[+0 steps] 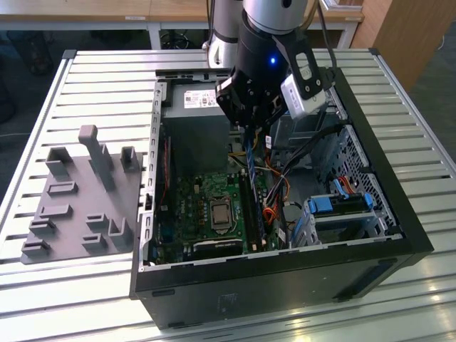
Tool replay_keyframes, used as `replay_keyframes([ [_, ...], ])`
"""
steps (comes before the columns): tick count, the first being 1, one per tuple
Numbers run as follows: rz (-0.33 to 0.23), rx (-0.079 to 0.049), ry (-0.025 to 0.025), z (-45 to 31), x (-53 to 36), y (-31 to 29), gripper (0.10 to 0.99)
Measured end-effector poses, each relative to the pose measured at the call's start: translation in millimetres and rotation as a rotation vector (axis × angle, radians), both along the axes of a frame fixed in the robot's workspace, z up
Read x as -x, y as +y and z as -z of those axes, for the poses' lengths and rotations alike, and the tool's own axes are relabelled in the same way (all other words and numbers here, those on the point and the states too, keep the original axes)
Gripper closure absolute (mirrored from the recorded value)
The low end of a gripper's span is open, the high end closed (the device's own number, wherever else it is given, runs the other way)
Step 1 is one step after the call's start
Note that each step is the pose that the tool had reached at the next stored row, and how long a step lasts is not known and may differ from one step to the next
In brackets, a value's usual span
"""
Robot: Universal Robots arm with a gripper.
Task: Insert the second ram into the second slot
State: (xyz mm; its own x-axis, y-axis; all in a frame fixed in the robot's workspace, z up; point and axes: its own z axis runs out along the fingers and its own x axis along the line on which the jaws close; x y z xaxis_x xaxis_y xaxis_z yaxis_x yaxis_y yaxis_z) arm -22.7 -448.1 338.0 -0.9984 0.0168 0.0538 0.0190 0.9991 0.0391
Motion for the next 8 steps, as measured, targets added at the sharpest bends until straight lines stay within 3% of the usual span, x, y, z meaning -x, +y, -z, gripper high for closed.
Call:
replay_keyframes([
  [8,0.000,0.000,0.0000,2.4,0.0,-0.1,0.949],
])
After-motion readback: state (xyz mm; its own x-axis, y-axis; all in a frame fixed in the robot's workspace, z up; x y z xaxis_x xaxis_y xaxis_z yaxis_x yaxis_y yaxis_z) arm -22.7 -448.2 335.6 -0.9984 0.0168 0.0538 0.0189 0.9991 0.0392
